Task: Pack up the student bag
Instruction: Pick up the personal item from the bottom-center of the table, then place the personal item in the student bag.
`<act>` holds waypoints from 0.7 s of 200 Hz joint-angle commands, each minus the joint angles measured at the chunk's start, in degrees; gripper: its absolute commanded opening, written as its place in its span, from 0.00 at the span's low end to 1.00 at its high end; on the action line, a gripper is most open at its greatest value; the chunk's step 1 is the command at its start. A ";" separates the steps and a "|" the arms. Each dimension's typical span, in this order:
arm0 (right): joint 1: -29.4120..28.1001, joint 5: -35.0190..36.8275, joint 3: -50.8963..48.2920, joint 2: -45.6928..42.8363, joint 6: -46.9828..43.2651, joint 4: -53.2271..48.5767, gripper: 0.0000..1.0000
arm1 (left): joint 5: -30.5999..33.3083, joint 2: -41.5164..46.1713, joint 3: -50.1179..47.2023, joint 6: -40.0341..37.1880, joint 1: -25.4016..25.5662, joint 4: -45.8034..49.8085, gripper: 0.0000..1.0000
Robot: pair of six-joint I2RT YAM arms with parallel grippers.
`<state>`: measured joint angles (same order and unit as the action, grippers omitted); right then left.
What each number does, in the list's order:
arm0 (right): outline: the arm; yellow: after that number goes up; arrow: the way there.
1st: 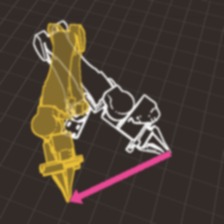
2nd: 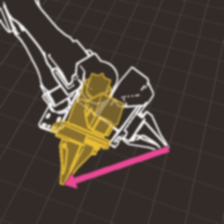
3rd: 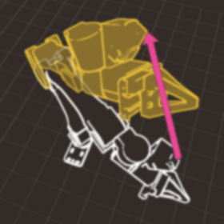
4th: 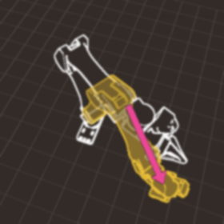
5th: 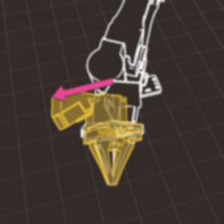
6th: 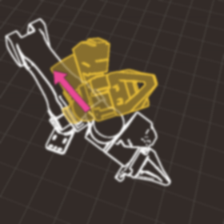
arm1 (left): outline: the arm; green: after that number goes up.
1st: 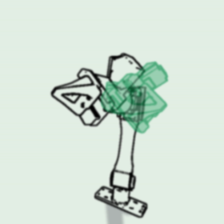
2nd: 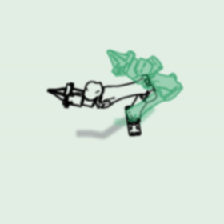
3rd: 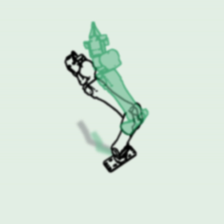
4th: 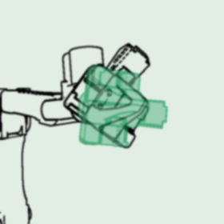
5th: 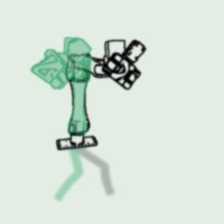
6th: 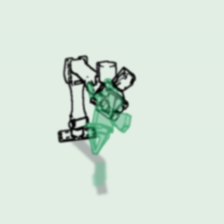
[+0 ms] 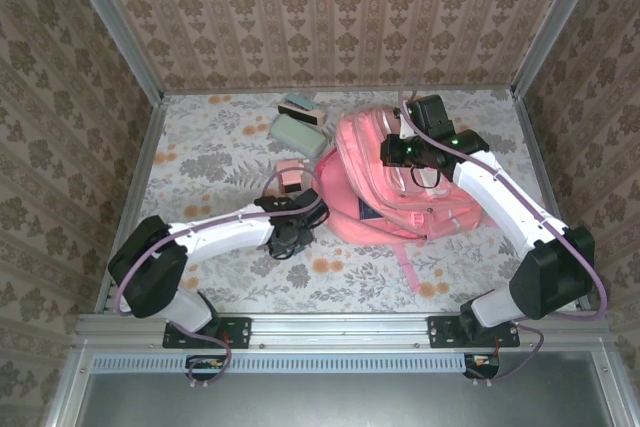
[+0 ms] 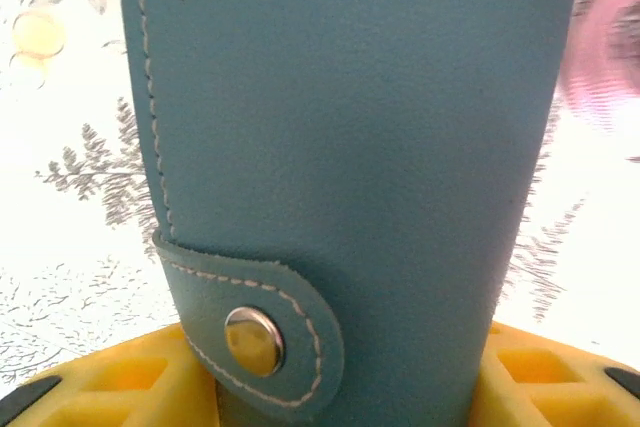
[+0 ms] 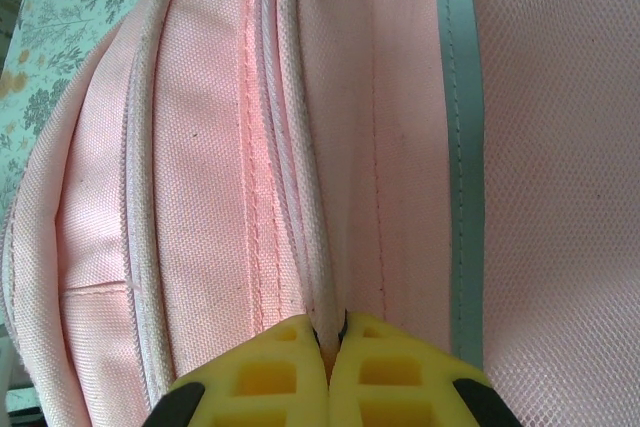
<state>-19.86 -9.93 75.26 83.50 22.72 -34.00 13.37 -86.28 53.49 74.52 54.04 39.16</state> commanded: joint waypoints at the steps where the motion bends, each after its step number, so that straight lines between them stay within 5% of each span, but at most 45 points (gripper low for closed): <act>1: 1.08 -0.18 2.11 -2.02 0.08 -0.81 0.04 | 1.38 3.09 5.06 -7.49 0.38 -0.81 0.53; 71: 7.92 -16.77 3.03 -6.27 5.87 5.02 0.00 | -4.13 -0.68 12.75 -19.79 -0.70 -14.98 0.53; 140: 10.67 -23.74 3.93 -6.51 9.38 7.47 0.01 | -15.27 -17.10 24.71 -28.13 -1.62 -26.50 0.51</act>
<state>-9.80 -27.11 75.59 79.75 29.15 -32.75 3.73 -99.09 73.76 51.51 52.03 18.50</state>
